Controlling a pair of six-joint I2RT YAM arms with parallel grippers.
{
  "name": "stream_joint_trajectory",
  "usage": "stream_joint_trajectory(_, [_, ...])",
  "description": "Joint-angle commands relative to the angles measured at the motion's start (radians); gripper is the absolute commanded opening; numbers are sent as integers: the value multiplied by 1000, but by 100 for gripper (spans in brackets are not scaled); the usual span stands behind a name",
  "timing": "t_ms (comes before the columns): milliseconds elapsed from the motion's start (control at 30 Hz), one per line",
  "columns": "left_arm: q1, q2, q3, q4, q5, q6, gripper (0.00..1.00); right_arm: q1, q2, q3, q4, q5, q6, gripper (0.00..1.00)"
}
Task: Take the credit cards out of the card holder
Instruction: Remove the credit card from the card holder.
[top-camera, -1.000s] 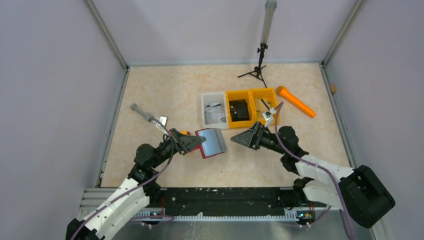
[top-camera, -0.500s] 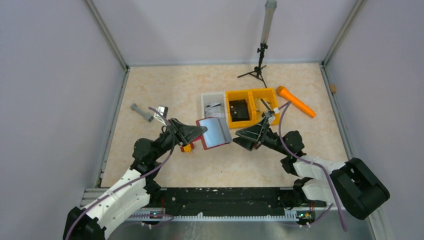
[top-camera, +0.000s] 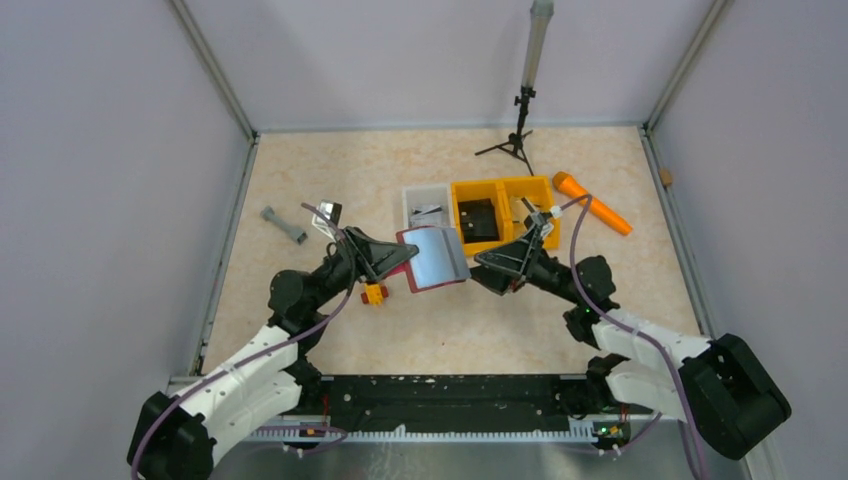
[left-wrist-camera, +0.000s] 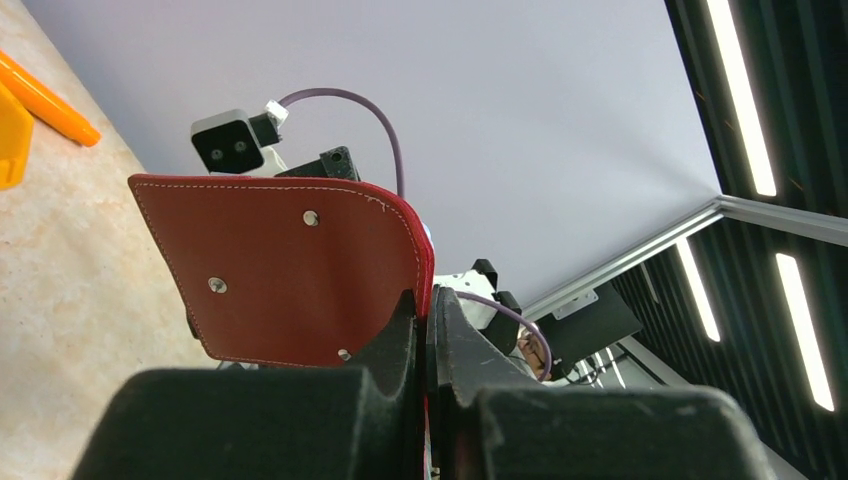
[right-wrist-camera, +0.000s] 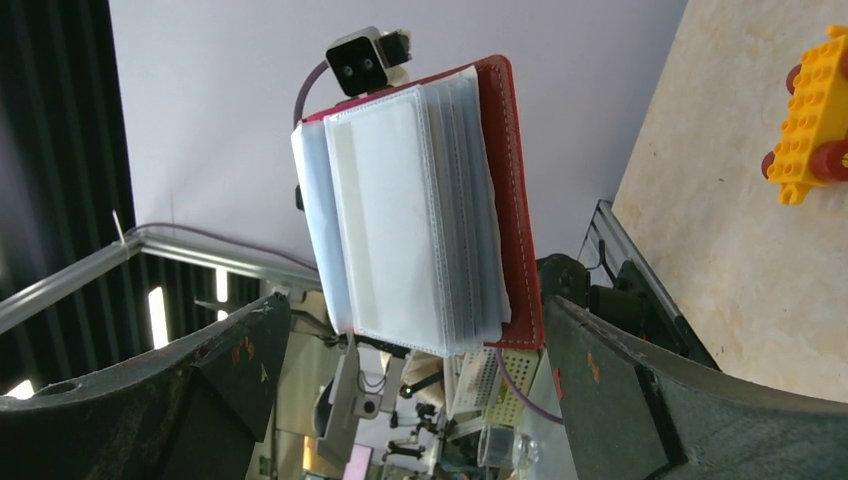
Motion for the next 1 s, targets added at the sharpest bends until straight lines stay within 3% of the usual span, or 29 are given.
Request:
stream_joint_trajectory(0, [-12,25,56,168,8,-34,0,-1,-10,49,-47,6,-20,99])
stream_joint_trajectory(233, [-39,85,82,267,8,-69,0,5,34,43,-5,15,-6,99])
stream_joint_trajectory(667, [-106,138,71,285,-8,-53,0,7,83,47,371,-11,219,99])
stream_joint_trajectory(967, [-106,97,25,255,-31,-29,0,7,-59,53,124,9,82,56])
